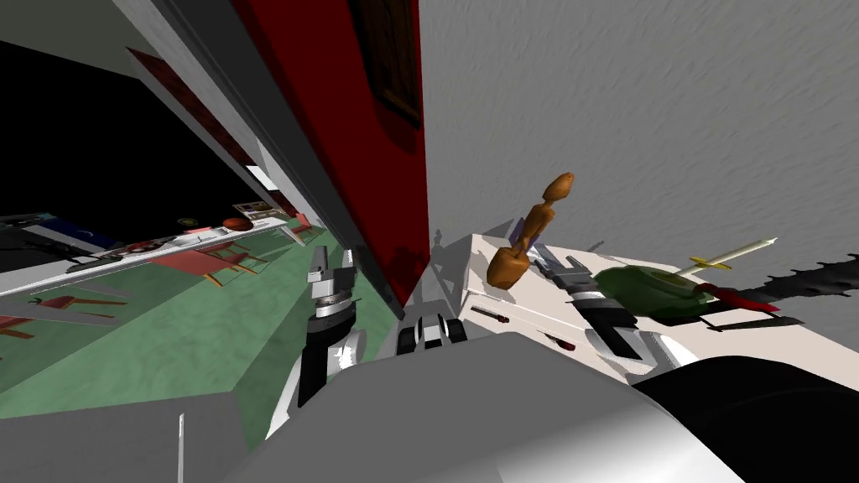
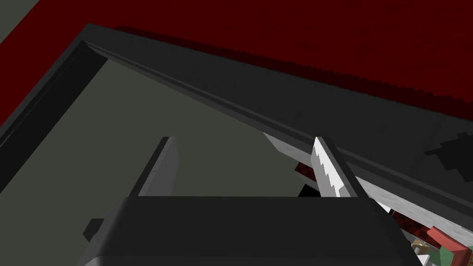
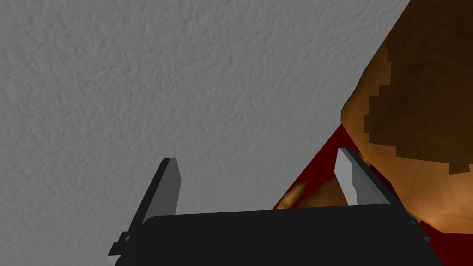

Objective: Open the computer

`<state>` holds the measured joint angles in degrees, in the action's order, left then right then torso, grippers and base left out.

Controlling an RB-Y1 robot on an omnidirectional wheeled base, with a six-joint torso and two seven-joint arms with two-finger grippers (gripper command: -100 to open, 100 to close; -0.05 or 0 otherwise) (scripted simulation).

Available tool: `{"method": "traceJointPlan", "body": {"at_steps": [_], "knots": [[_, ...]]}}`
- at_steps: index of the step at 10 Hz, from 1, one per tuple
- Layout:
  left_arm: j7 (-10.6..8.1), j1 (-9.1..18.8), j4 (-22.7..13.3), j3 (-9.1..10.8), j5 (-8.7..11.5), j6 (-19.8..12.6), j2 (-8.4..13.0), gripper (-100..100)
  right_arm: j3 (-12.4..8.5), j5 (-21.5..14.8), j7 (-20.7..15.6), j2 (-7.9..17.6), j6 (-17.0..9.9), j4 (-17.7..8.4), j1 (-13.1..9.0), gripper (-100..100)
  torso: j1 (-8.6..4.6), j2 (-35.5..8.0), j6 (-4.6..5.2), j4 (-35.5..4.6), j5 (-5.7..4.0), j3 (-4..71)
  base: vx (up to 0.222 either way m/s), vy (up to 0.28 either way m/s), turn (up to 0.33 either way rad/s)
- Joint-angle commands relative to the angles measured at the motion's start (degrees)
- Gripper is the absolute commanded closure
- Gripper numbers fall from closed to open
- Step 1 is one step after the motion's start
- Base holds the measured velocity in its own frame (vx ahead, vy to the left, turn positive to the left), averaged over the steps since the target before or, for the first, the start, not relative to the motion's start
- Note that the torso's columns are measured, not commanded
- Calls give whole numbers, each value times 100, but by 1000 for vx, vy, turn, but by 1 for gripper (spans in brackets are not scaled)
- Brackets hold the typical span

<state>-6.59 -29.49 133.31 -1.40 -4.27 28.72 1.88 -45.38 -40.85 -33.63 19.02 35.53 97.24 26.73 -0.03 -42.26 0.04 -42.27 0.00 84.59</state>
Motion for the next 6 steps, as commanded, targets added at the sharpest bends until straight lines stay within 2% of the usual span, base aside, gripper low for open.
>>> {"method": "traceJointPlan", "body": {"at_steps": [1, 2, 3, 4, 5, 6], "knots": [[0, 1, 0, 0, 0, 0, 0, 0, -287, -366, -224, 57, -71, -183, 36, -100, -6, -6, -5, -2, -3, -5, 55, 40, 122], [0, 0, 0, 0, 0, 0, 0, 0, -495, -568, -410, 132, -149, -374, 17, -100, -5, -14, -3, -5, -2, -9, 61, 39, 181], [0, 1, 0, 0, 0, 0, 0, 0, -495, -639, -410, 132, -149, -374, 17, -100, -1, -8, -6, -4, -2, -7, 55, 27, 99], [0, 0, 0, 0, 0, 0, 0, 0, -696, -857, -594, 206, -231, -563, -1, -100, 0, -7, -2, -3, -1, -5, 64, 23, 217], [0, 1, 0, 0, 0, 0, 0, 0, -696, -908, -594, 206, -231, -563, -1, -100, 2, -1, -7, -1, -1, -2, 58, 10, 94], [0, 0, 0, 1, 0, 0, 0, 0, -891, -1136, -774, 279, -316, -749, -19, -100, -1, -3, -1, -1, -1, -2, 63, 12, 219]]}}
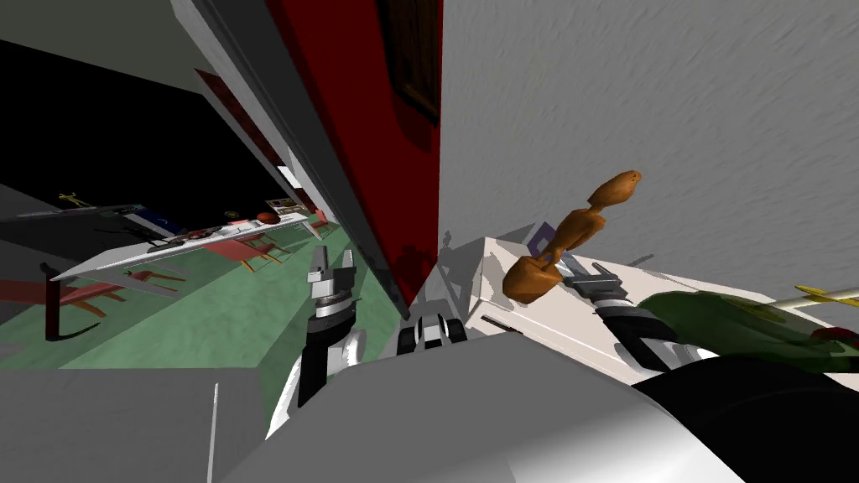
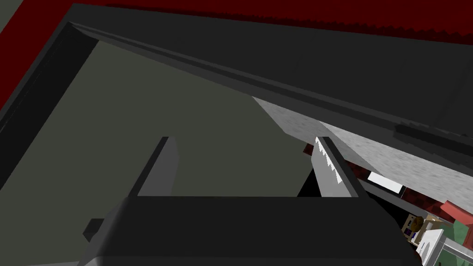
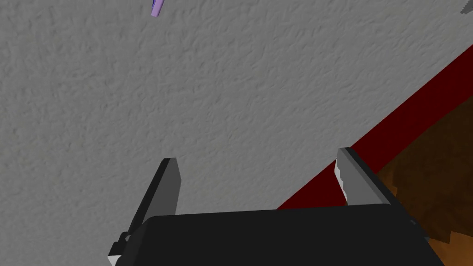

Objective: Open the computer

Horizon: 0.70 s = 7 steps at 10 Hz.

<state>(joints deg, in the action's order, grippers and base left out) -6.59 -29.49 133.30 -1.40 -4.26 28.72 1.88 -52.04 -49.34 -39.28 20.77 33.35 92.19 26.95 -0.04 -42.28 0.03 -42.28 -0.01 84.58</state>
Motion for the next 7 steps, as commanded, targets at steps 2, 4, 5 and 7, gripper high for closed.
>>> {"method": "traceJointPlan", "body": {"at_steps": [2, 4, 5, 7], "knots": [[0, 0, 0, 0, 0, 0, 0, 0, -411, -577, -385, 178, -185, -426, -58, -100, 2, 4, -2, 1, 0, 2, 68, 5, 158], [0, 0, 0, 0, 0, 0, 0, 0, -589, -825, -556, 251, -274, -603, -75, -100, 3, -1, -6, -1, 0, -2, 56, -9, 140], [0, 0, 0, 0, 0, 0, 0, 0, -758, -1055, -720, 325, -363, -773, -91, -100, 2, -5, -1, -2, 0, -3, 41, -12, 145], [0, 1, 0, 0, 0, 0, 0, 0, -918, -1288, -877, 400, -449, -934, -106, -100, 5, 2, -5, 0, 1, 0, 57, -18, 182]]}}
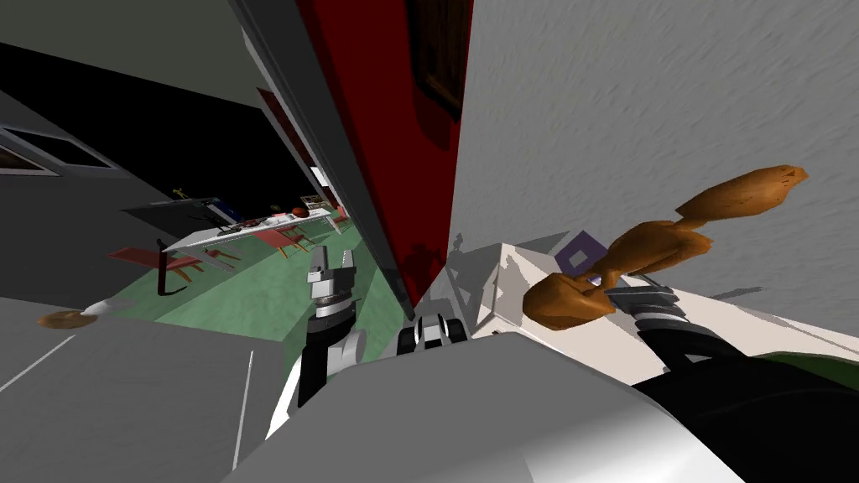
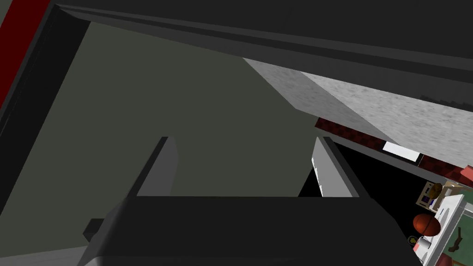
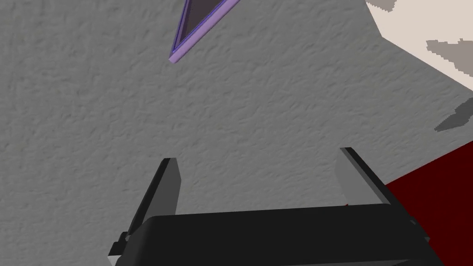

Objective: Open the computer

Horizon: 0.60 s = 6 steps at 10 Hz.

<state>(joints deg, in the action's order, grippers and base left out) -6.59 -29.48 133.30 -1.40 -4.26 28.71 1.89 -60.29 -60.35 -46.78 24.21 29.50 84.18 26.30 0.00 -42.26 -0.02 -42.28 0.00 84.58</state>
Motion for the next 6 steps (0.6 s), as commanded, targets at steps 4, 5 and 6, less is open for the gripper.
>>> {"method": "traceJointPlan", "body": {"at_steps": [4, 5, 6], "knots": [[0, -1, 0, 1, 0, 0, 0, 0, -616, -930, -656, 340, -373, -668, -89, -100, -3, 2, 5, 1, -1, 2, 62, -43, 185], [0, -1, 0, 1, 0, 0, 0, 0, -616, -943, -656, 340, -373, -668, -89, -100, -1, -5, 4, -1, 0, -2, 28, -41, 42], [0, -1, 0, 1, 0, 0, 0, 0, -713, -1086, -757, 396, -435, -770, -98, -100, 2, -13, 6, -3, 0, -8, 16, -31, 83]]}}
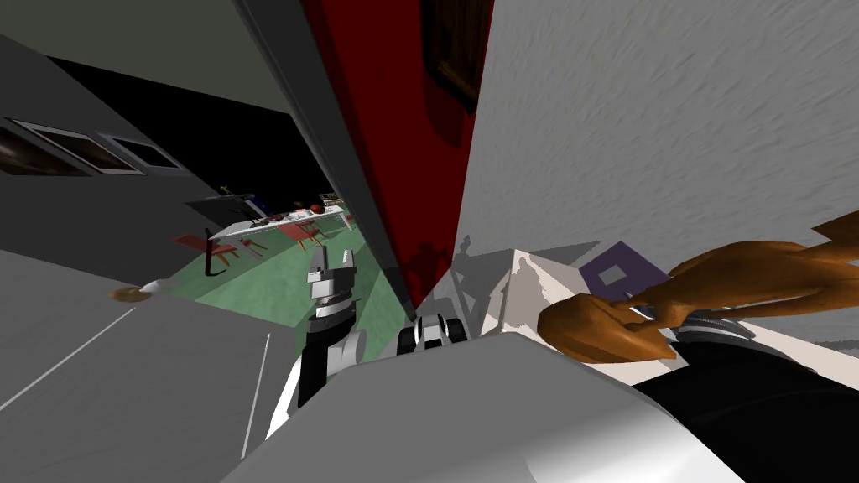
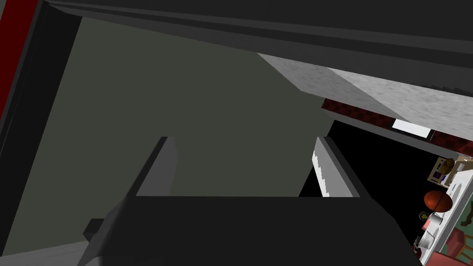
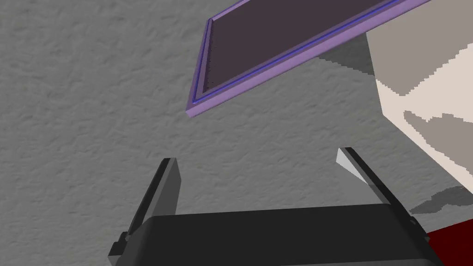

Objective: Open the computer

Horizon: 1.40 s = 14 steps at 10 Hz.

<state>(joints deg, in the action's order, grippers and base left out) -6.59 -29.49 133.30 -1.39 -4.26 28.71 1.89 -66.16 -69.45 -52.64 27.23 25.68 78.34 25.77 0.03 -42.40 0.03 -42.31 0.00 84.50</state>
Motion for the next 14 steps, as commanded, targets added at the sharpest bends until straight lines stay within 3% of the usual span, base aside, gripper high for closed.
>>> {"method": "traceJointPlan", "body": {"at_steps": [1, 3, 6, 7, 8, 9, 14], "knots": [[0, 1, 0, 0, 0, 0, 0, 0, -209, -299, -257, 142, -106, -274, -52, -100, 3, 0, -4, -1, 2, -1, 19, -37, 145], [0, 0, 0, 0, 0, 0, 0, 0, -365, -530, -421, 230, -207, -434, -64, -100, -5, 14, -2, 4, -1, 8, 30, -47, 122], [0, -1, 0, 0, 0, 0, 0, 0, -320, -458, -377, 236, -178, -427, -65, -100, -11, 27, -4, 7, -1, 15, 48, -47, 22], [0, 0, 0, 0, 0, 0, 0, 0, -319, -460, -366, 243, -182, -430, -64, 100, -1, 15, -3, 5, -1, 10, 8, -10, -2], [0, 0, 0, 0, 0, 0, 0, 0, -218, -216, -81, 381, -203, -571, -59, 100, 9, 1, -4, 1, -3, -1, -51, -46, -45], [0, 1, 0, -1, 0, 0, -1, 0, -218, -216, -75, 381, -203, -571, -59, 100, -29, -7, -8, 4, -56, -20, -69, -32, 8], [0, 1, 0, 0, 0, 0, 0, 0, 49, 391, 656, 709, -249, -933, -43, 100, -86, -14, 33, 1, -68, -25, -70, -32, -15]]}}
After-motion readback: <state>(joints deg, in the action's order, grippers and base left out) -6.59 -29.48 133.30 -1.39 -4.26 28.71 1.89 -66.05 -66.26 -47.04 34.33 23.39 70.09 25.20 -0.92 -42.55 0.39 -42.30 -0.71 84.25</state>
